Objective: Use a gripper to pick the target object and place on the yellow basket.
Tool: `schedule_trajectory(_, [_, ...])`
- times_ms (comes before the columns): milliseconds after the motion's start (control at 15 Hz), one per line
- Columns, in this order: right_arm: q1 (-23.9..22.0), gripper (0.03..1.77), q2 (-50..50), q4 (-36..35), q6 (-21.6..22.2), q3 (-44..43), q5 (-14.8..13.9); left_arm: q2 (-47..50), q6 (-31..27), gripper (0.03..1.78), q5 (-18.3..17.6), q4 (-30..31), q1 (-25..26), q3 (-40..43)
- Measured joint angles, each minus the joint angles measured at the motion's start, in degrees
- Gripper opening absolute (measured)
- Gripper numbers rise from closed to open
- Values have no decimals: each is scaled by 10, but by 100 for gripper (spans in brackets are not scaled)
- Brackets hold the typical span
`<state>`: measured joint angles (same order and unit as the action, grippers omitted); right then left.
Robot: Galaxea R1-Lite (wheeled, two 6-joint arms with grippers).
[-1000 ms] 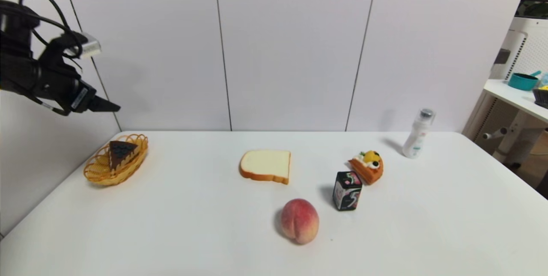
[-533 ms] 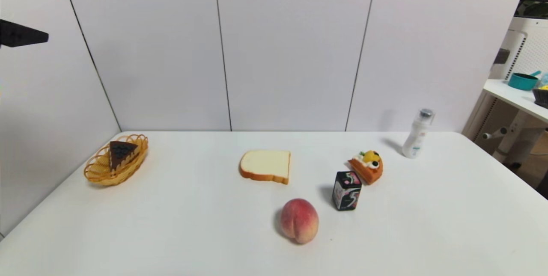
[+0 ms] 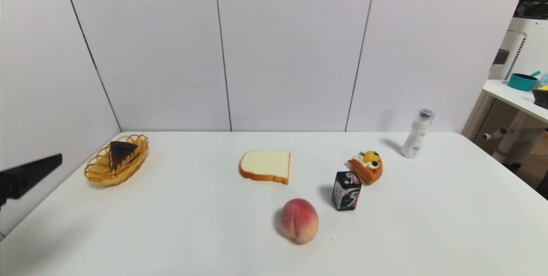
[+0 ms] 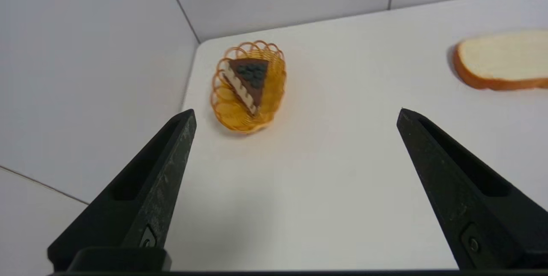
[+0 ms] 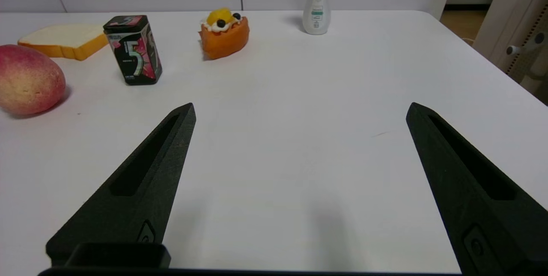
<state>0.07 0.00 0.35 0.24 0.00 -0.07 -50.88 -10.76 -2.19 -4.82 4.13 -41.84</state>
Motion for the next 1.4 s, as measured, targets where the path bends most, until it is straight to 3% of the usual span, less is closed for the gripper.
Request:
schedule_trajectory(200, [0, 170, 0, 0, 0, 0, 0, 106, 3, 169, -19, 58, -22, 145])
schedule_trajectory(467, [0, 170, 0, 0, 0, 0, 0, 236, 4, 169, -47, 61, -30, 284])
schedule_trajectory(667, [0, 170, 0, 0, 0, 0, 0, 327, 6, 169, -47, 65, -41, 371])
schedule_trajectory(800, [0, 170, 0, 0, 0, 0, 0, 362, 13, 169, -24, 66, -52, 403])
schedule_trajectory(1133, [0, 170, 0, 0, 0, 0, 0, 422, 17, 169, -15, 46, -50, 418])
schedule_trajectory(1400, [0, 170, 0, 0, 0, 0, 0, 486, 99, 169, 18, 48, -48, 418])
